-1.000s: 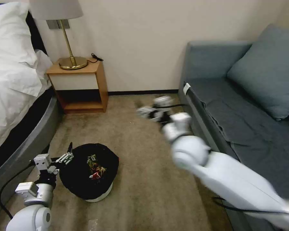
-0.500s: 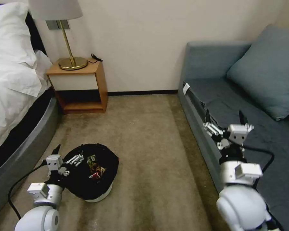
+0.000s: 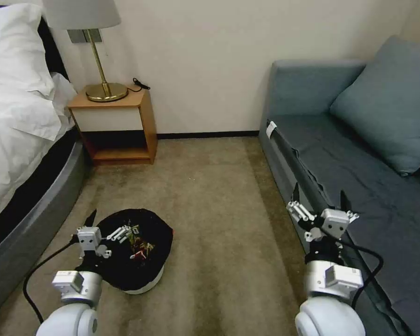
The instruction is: Pick up the trash bin, then pick up the garbage on the floor and place it into the trash bin.
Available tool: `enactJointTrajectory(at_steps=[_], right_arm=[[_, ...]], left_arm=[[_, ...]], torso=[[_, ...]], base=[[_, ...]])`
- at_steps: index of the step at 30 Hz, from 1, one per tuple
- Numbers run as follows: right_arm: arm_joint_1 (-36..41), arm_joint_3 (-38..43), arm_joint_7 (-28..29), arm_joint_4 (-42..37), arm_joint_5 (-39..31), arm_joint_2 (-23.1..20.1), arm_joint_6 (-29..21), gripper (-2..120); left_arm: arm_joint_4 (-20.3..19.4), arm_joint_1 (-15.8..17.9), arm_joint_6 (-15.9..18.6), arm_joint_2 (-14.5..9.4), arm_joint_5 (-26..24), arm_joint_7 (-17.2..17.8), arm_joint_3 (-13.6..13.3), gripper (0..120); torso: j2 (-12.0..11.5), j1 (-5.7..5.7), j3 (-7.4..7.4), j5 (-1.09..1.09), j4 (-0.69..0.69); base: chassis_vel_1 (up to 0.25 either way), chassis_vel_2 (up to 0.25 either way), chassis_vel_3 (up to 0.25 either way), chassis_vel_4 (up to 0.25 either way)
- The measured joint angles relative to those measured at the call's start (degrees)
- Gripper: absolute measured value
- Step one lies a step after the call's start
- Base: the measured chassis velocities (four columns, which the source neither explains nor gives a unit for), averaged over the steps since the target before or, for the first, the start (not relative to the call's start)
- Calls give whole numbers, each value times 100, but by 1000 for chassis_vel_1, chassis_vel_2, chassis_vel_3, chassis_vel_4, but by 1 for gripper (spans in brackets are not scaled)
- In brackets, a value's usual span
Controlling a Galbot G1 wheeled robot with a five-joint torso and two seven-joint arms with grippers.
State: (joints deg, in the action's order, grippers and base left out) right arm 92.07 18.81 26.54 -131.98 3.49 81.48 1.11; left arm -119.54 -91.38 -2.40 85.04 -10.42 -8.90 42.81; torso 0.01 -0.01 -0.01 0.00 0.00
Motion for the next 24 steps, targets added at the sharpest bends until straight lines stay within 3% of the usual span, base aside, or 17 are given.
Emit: enactJointTrajectory(at_steps=[24], right_arm=[[9, -52, 26, 68, 42, 9, 30, 100]], left_arm=[[-76, -95, 71, -44, 9, -36, -81, 100]], torso=[[0, 0, 1, 0, 0]], base=[[0, 0, 0, 0]])
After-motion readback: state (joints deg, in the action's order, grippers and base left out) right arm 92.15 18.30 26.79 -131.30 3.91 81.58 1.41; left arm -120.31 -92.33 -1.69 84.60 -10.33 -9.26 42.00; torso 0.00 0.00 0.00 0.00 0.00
